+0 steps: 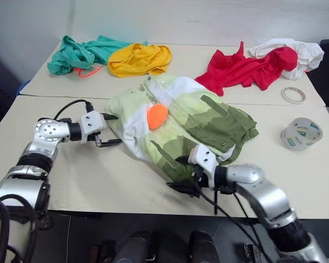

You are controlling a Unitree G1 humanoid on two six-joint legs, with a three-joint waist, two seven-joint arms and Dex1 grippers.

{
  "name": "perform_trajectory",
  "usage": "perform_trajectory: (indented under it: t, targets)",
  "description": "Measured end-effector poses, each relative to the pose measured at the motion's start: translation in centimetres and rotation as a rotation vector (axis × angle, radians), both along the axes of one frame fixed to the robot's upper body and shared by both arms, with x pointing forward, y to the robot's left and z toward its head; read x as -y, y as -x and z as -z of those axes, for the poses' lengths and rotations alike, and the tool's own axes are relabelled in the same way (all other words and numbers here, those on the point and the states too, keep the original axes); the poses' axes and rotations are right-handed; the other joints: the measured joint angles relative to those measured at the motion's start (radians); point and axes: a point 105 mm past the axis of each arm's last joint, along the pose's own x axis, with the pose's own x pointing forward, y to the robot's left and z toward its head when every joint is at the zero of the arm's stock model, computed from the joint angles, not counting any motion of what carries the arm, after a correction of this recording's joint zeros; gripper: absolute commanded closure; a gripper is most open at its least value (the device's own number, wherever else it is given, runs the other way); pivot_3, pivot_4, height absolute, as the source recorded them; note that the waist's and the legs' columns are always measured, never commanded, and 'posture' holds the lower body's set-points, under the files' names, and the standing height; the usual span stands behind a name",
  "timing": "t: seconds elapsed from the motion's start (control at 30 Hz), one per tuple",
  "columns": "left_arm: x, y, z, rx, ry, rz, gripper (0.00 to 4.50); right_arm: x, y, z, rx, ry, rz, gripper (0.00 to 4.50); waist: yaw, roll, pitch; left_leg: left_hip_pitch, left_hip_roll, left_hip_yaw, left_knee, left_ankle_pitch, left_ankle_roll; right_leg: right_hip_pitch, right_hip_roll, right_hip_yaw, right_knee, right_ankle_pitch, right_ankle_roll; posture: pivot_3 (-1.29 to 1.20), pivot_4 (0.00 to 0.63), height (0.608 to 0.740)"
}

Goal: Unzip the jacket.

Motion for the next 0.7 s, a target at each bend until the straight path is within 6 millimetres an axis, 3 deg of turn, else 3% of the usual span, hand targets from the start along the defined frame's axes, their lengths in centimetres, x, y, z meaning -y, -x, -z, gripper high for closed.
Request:
perform_trajectory:
  t: [0.23,0.37,0.47,0.57,0.7]
  targets:
    - [2.0,0.6,1.3,-0.082,-0.012,0.094,2.06,1.0,0.1,1.4,-0.011,0.048,0.084,2.96,0.0,-0.001,-0.001,0.001,-0.001,-0.001,0.002,0.0,0.001,0.002,0.0,0.0,0.0,0.0,0.001,0.0,0.15,0.74]
    - [3.1,3.6,2.9,-0.192,-0.051,0.332,3.42,3.3,0.6,0.6,0.015,0.05,0.073,4.33,-0.003,-0.001,-0.002,0.001,-0.001,0.0,0.001,-0.001,0.002,0.002,-0.001,0.0,0.0,0.0,0.001,0.0,0.15,0.74]
    - [3.9,5.8,3.7,-0.257,0.011,0.451,4.43,5.4,1.5,-1.1,0.084,0.023,0.016,4.5,-0.007,0.0,-0.002,0.004,-0.001,0.002,-0.001,-0.002,0.003,0.004,-0.001,0.0,-0.001,0.0,0.001,0.0,0.15,0.74]
    - [4.5,8.7,4.5,-0.356,0.138,0.481,4.47,8.7,2.6,-1.5,0.1,0.081,-0.037,4.5,-0.01,0.0,-0.002,0.004,0.0,0.001,-0.001,-0.002,0.003,0.005,-0.001,0.001,-0.002,0.0,0.001,0.0,0.15,0.74]
    - [4.6,13.7,5.0,-0.522,0.156,0.5,4.47,12.8,3.3,-1.5,0.098,0.158,-0.042,4.5,-0.022,-0.001,-0.001,0.005,0.003,0.0,-0.001,-0.001,0.002,0.007,0.0,0.005,-0.004,0.0,0.001,0.0,0.15,0.74]
